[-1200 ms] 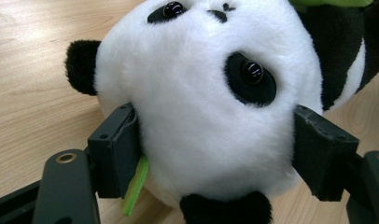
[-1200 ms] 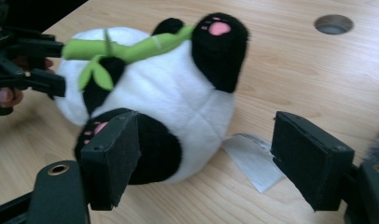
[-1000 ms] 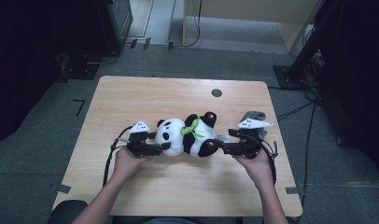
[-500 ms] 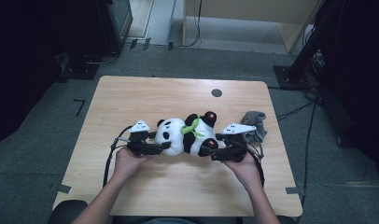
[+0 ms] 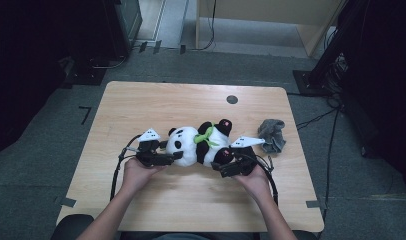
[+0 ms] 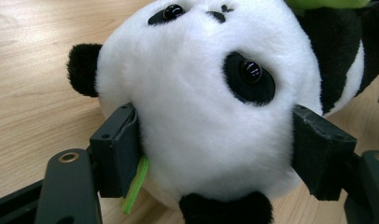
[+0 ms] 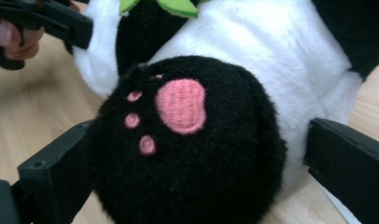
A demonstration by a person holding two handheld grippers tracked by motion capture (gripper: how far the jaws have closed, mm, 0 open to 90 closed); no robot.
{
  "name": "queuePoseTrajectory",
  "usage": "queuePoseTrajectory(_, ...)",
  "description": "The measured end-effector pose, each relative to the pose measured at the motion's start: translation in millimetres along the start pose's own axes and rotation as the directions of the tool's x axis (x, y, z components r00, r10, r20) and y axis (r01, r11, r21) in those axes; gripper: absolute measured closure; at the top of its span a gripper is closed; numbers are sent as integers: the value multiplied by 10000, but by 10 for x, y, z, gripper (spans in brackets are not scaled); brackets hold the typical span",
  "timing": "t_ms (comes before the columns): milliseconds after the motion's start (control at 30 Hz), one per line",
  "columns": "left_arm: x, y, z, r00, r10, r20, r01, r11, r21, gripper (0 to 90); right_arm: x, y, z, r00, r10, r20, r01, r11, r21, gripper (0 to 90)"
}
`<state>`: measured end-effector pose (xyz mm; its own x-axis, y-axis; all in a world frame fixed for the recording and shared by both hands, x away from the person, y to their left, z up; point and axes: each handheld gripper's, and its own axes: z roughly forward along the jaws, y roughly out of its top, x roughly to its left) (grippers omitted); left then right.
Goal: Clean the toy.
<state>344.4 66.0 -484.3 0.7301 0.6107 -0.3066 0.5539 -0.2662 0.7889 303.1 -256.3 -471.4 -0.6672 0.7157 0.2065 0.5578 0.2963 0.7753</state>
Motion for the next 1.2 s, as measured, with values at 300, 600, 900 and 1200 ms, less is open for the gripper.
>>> queuePoseTrajectory(300,7,2,3,9998,-184,65,184,9998,-18,259,88,29,114,9954,-225,928,210,9996,172,5)
queuePoseTrajectory(600,-2,30,7,9993,-361,102,361,9993,-19,230,77,65,50,9895,-625,1301,600,9979,236,397)
queuePoseTrajectory(900,-13,151,-167,9941,-47,1082,120,9977,-667,201,22,233,-185,9956,312,883,-305,9995,-84,505)
queuePoseTrajectory(1200,-59,142,-358,9808,1341,1413,-1255,9898,-681,228,-30,310,-422,9918,746,1036,-708,9967,-400,506)
